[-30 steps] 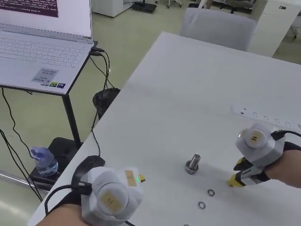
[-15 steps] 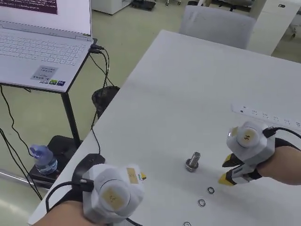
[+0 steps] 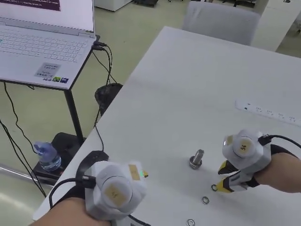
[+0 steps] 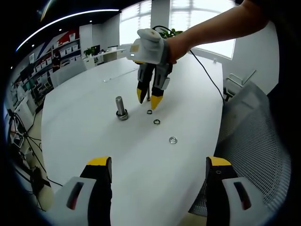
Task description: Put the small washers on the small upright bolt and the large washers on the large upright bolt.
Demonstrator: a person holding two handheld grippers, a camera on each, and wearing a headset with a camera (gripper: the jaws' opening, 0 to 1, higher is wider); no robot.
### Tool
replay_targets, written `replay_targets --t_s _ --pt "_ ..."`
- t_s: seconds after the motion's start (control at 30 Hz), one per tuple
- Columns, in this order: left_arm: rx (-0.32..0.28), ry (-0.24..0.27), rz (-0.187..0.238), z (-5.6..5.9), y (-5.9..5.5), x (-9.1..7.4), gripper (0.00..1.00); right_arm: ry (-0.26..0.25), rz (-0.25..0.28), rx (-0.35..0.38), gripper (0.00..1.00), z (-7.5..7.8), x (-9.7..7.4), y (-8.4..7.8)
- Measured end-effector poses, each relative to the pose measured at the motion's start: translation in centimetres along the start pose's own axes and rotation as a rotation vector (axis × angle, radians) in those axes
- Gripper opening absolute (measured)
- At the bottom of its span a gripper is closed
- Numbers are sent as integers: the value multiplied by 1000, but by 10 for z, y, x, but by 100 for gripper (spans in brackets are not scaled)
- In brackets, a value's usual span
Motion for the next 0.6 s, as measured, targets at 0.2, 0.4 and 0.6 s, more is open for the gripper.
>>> replay_targets --t_s 0.2,0.4,0.6 --pt "4 2 -5 0 -2 -1 81 8 -16 -4 28 -5 7 -4" --pt "5 3 -10 0 -4 -3 81 5 -35 -17 26 -5 12 -8" --pt "3 8 -9 -1 -3 -3 81 6 -30 -13 26 -5 13 -6"
Point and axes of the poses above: the centre of the closed fingertips' face, and the gripper's own axes: x roughly forward along the fingers, z roughly to its right, y roughly out of its top, the point moved 2 cm from there along -x, roughly backward along the fingers, and after that the axes turned 5 degrees about x, right-handed, at the moved point
